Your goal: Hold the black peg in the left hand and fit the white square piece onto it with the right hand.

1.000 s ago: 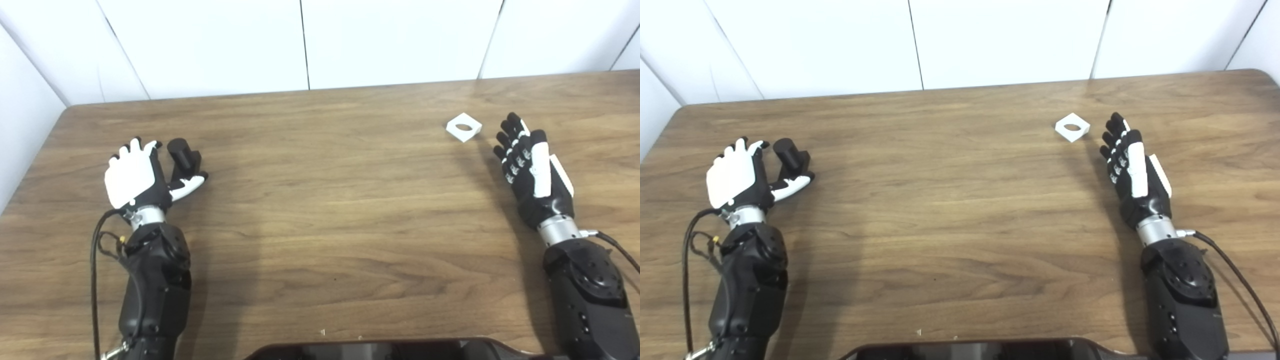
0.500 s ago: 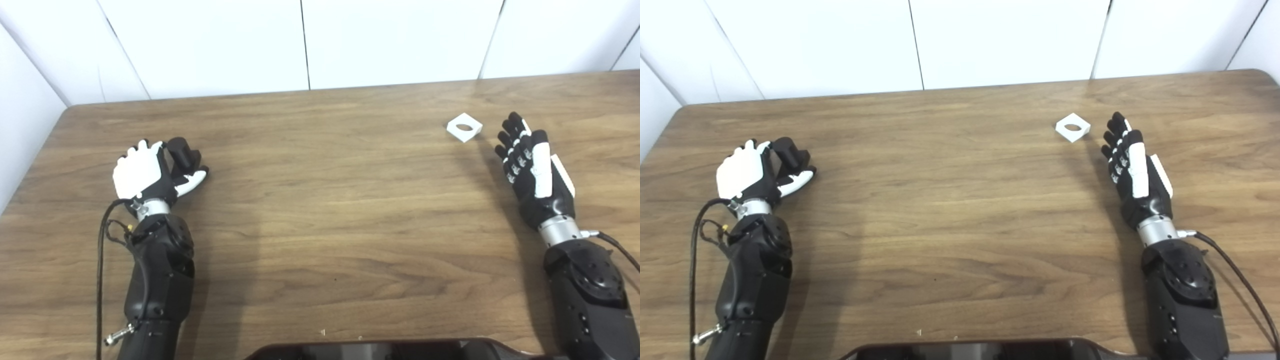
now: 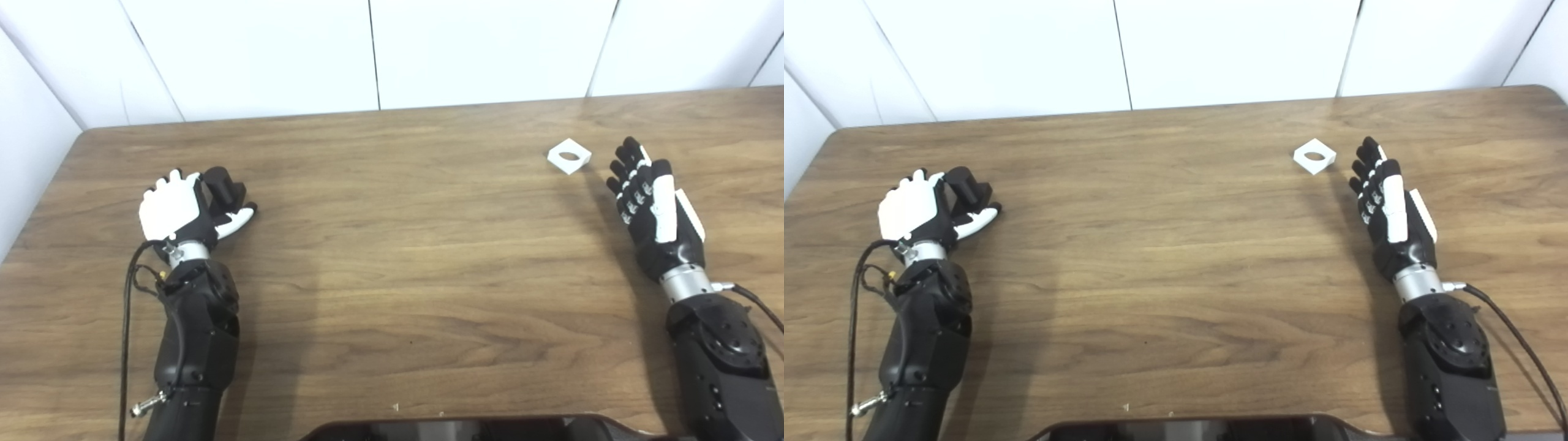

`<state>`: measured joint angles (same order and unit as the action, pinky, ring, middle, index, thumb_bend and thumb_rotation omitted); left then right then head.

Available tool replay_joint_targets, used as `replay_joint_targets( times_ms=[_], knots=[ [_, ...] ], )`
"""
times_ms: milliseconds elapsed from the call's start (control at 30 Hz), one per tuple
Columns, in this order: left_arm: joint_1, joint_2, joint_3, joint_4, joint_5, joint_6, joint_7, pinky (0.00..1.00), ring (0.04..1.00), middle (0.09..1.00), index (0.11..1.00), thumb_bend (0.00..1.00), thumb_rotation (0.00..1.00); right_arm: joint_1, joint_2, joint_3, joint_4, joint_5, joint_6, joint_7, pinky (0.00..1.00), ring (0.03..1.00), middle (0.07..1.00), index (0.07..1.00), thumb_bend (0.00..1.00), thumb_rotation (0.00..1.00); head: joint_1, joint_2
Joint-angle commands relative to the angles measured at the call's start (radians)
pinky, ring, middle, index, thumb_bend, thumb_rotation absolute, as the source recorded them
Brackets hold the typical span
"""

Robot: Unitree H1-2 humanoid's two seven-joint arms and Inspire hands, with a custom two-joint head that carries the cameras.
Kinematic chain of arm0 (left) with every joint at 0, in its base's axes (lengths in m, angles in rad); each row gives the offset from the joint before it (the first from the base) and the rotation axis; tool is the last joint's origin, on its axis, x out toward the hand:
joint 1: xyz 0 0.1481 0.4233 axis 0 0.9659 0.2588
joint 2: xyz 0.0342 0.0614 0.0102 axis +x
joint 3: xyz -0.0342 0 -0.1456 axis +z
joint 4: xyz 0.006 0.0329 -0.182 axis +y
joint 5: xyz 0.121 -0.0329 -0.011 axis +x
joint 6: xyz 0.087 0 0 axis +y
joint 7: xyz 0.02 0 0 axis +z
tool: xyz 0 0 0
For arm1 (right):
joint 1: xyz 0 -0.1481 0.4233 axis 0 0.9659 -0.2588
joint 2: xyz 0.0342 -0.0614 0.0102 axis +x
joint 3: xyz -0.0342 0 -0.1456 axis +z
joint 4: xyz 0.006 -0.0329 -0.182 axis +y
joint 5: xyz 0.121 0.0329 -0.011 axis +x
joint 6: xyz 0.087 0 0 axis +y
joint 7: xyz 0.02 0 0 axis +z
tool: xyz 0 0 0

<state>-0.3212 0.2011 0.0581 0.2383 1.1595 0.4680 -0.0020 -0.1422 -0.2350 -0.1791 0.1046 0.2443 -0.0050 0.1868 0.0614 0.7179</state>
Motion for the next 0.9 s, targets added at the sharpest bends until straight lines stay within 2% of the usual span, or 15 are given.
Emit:
replay_joint_targets(
  times_ms=[0, 167, 367, 533, 867],
  knots=[
    [-0.04, 0.016, 0.006, -0.01, 0.042, 0.002, -0.01, 1.0, 1.0, 0.997, 0.833, 0.75, 0.57, 0.036, 0.014, 0.004, 0.035, 0.013, -0.019, 0.01, 1.0, 1.0, 1.0, 1.0, 0.61, 1.0, 0.002, -0.001],
    [-0.037, 0.012, 0.015, -0.02, 0.062, 0.002, -0.039, 1.0, 1.0, 0.977, 0.764, 0.74, 0.57, 0.033, 0.011, 0.007, 0.036, 0.011, -0.009, 0.01, 1.0, 1.0, 1.0, 1.0, 0.63, 1.0, 0.003, -0.001],
    [-0.035, 0.007, 0.016, -0.025, 0.062, 0.002, -0.026, 1.0, 1.0, 0.955, 0.7, 0.74, 0.53, 0.028, 0.003, 0.005, 0.041, 0.015, -0.011, 0.018, 1.0, 1.0, 1.0, 1.0, 0.63, 1.0, 0.003, 0.0],
    [-0.039, 0.005, 0.017, -0.017, 0.038, 0.002, -0.008, 1.0, 1.0, 0.94, 0.646, 0.72, 0.45, 0.024, -0.001, 0.006, 0.047, 0.012, -0.013, 0.023, 1.0, 1.0, 1.0, 1.0, 0.64, 1.0, 0.002, -0.003],
    [-0.038, 0.015, -0.006, -0.003, -0.035, 0.001, 0.058, 1.0, 1.0, 0.929, 0.609, 0.7, 0.29, 0.017, -0.006, 0.008, 0.058, 0.006, -0.026, 0.02, 1.0, 1.0, 1.0, 1.0, 0.65, 1.0, 0.006, -0.008]
  ],
)
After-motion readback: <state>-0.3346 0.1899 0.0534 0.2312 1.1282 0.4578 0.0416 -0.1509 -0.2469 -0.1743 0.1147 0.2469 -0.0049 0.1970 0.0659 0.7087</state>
